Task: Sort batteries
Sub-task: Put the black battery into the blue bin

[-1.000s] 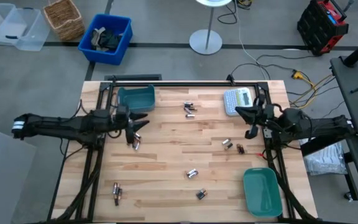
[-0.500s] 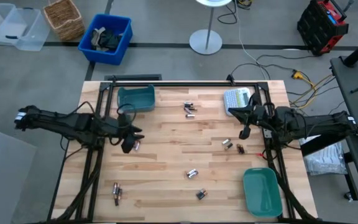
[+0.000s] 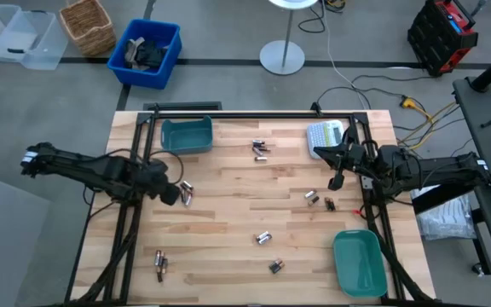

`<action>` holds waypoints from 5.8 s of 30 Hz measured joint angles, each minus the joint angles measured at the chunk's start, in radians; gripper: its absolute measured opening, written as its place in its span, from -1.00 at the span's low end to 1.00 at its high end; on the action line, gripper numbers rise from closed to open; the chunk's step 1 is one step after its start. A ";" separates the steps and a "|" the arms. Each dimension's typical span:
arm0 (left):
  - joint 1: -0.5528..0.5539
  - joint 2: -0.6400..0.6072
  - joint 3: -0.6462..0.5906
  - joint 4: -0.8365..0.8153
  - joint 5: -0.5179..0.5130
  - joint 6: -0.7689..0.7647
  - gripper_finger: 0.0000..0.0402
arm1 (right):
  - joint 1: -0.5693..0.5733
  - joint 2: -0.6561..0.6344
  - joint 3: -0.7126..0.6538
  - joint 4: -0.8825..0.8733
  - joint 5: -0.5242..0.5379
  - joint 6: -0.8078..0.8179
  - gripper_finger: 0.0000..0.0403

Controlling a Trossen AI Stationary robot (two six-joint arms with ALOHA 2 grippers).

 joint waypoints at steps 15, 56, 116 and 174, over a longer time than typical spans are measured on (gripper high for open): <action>0.000 0.245 0.003 0.013 -0.024 -0.057 -0.24 | 0.000 0.001 0.000 -0.001 0.000 -0.001 -0.94; 0.000 0.522 0.002 0.130 -0.001 0.018 -0.24 | 0.000 0.001 0.000 -0.038 -0.002 0.036 -0.94; 0.019 0.646 0.002 0.183 -0.026 0.030 -0.24 | 0.000 0.001 -0.001 -0.061 -0.002 0.042 -0.94; 0.043 0.653 -0.005 0.192 -0.026 0.063 -0.24 | 0.000 0.001 -0.001 -0.061 -0.001 0.036 -0.94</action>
